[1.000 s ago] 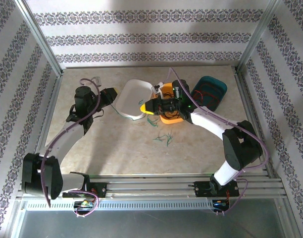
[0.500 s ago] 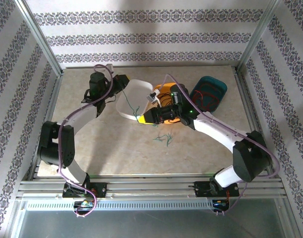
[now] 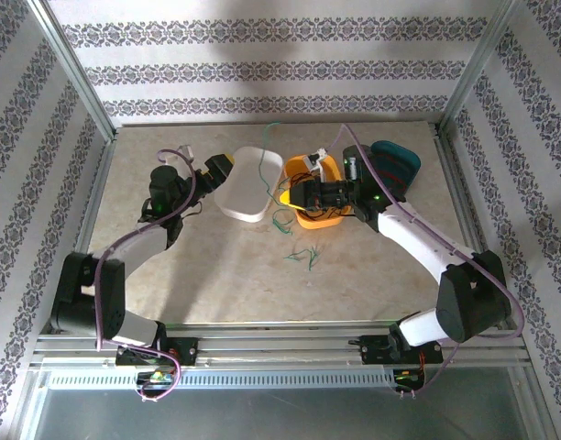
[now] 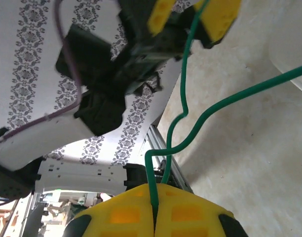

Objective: Untangle the cables

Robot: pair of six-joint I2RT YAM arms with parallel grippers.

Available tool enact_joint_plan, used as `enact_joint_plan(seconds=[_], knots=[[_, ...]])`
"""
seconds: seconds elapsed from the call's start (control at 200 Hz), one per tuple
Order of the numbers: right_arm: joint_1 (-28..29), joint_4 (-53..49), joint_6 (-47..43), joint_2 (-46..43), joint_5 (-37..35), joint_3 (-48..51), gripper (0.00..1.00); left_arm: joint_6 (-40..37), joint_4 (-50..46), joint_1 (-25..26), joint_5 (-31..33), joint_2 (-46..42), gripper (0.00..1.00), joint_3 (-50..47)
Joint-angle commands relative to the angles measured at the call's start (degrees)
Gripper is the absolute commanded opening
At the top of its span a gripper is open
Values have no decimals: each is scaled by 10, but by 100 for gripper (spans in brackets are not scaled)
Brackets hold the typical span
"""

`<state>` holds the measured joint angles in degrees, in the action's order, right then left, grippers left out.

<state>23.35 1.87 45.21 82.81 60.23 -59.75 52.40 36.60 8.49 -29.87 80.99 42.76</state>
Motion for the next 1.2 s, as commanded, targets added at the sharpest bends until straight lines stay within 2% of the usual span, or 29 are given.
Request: enact_joint_plan(seconds=[0.0,0.08,0.17,0.285,0.44,0.545,0.705,0.864,1.049,1.194], knots=[[-2,6,3,12,-15,-2,0,-44,-37,3,-44,-26,99,-4],[3,8,6,23,-34,-5,0,-43,-44,10,-76,-30,99,-3],[12,6,10,45,-72,-16,0,-45,-64,13,-52,-44,99,-8],[29,13,18,85,-117,-40,0,-70,-150,13,39,-65,99,-2],[43,-1,53,163,-183,-98,0,-100,-316,13,239,-82,99,14],[46,-5,93,217,-208,-136,0,-114,-344,13,297,-73,99,9],[53,1,109,281,-200,-200,0,-111,-258,12,294,-30,99,-20],[53,-24,111,308,-209,-247,0,-104,-147,13,252,46,98,-22],[60,-137,51,294,-273,-286,0,-94,-69,13,210,132,88,-3],[75,-251,-30,279,-344,-323,0,-84,-47,17,187,163,85,7]])
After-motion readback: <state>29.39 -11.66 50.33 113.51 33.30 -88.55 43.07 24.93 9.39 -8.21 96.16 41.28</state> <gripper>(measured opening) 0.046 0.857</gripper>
